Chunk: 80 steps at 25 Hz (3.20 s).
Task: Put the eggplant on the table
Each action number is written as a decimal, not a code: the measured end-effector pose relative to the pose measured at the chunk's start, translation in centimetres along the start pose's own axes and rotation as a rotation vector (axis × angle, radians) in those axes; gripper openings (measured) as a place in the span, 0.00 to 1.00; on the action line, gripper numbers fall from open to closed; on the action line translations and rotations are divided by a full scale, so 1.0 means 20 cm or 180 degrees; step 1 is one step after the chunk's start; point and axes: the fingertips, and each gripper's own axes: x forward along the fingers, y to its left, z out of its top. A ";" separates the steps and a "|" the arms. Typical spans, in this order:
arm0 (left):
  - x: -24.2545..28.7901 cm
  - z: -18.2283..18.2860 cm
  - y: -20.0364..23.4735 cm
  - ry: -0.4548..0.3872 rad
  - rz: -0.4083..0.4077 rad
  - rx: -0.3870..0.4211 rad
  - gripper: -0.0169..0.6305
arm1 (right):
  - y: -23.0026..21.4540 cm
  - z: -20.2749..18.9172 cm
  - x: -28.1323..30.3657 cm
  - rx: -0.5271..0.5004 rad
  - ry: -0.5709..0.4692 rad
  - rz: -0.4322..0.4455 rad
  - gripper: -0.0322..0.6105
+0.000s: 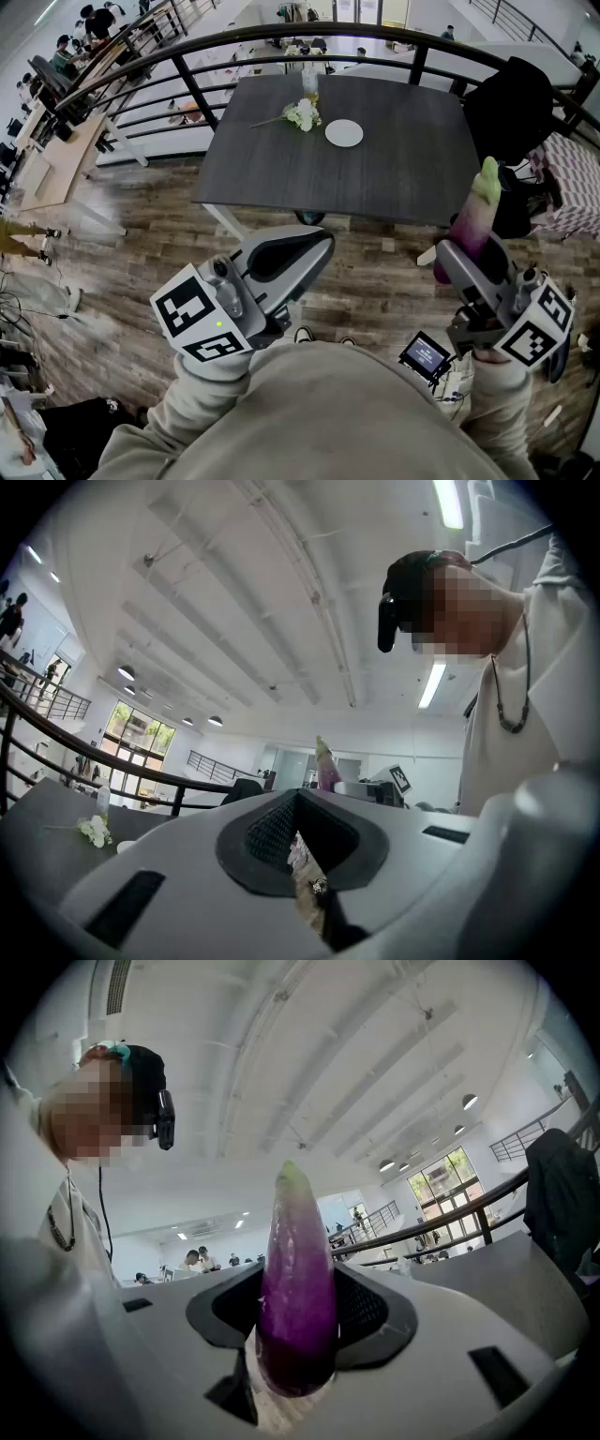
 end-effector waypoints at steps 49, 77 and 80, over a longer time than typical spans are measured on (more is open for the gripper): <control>0.58 -0.12 -0.05 0.0041 -0.0146 0.0132 0.03 | -0.46 0.03 -0.55 0.0128 -0.0370 -0.0214 0.40; 0.46 -0.06 0.56 0.0233 -0.0992 -0.0048 0.03 | -0.47 0.10 0.25 -0.0019 -0.0125 -0.0621 0.40; 0.40 -0.07 0.62 0.0213 -0.1093 -0.0094 0.03 | -0.49 0.09 0.41 -0.0063 0.0002 -0.0620 0.40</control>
